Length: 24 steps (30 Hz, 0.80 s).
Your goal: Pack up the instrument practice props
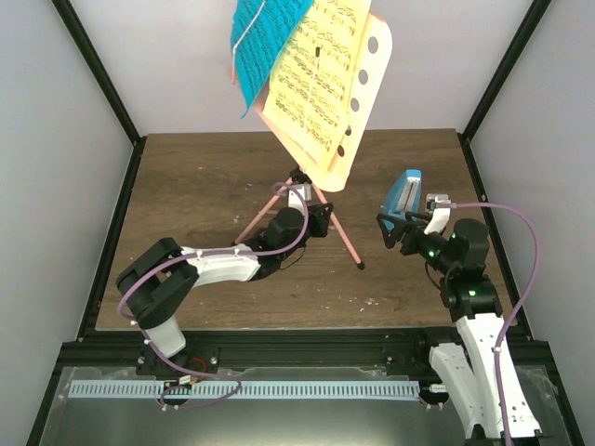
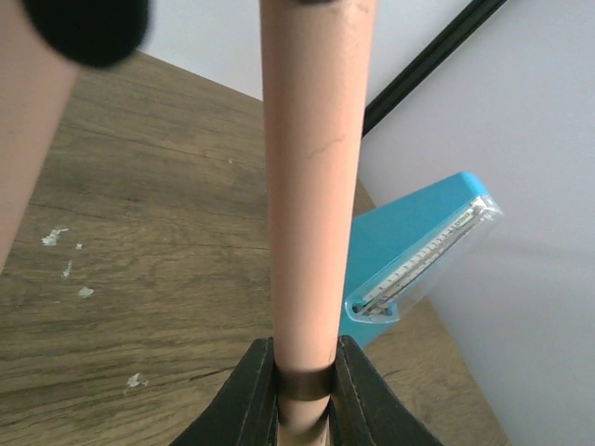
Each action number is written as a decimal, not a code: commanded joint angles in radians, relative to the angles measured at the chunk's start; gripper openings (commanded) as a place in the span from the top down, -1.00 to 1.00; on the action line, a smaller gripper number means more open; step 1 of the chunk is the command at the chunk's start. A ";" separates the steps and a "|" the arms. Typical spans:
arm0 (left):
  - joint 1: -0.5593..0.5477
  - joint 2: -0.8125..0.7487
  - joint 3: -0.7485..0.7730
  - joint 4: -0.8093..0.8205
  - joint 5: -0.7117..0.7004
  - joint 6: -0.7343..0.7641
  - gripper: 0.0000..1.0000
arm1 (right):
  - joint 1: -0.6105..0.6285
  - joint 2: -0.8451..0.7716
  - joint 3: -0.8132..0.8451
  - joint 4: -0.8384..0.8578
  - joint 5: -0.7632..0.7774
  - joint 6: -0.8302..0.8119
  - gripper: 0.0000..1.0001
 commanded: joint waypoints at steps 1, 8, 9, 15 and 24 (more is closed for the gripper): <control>-0.011 0.023 0.036 0.029 0.053 -0.014 0.75 | -0.003 -0.017 0.001 -0.022 -0.013 -0.001 -1.00; -0.011 -0.074 -0.034 0.035 0.087 0.039 -0.45 | -0.003 -0.025 0.003 -0.020 -0.015 0.000 -1.00; -0.009 -0.101 -0.055 0.039 0.108 0.061 -0.51 | -0.003 -0.028 0.003 -0.021 -0.014 -0.001 -1.00; 0.014 -0.324 -0.138 -0.114 0.170 0.138 -0.71 | -0.003 -0.040 -0.002 -0.010 -0.012 0.003 -1.00; 0.274 -0.641 -0.193 -0.438 0.676 0.379 -0.73 | -0.003 -0.035 -0.032 0.033 -0.112 -0.038 -1.00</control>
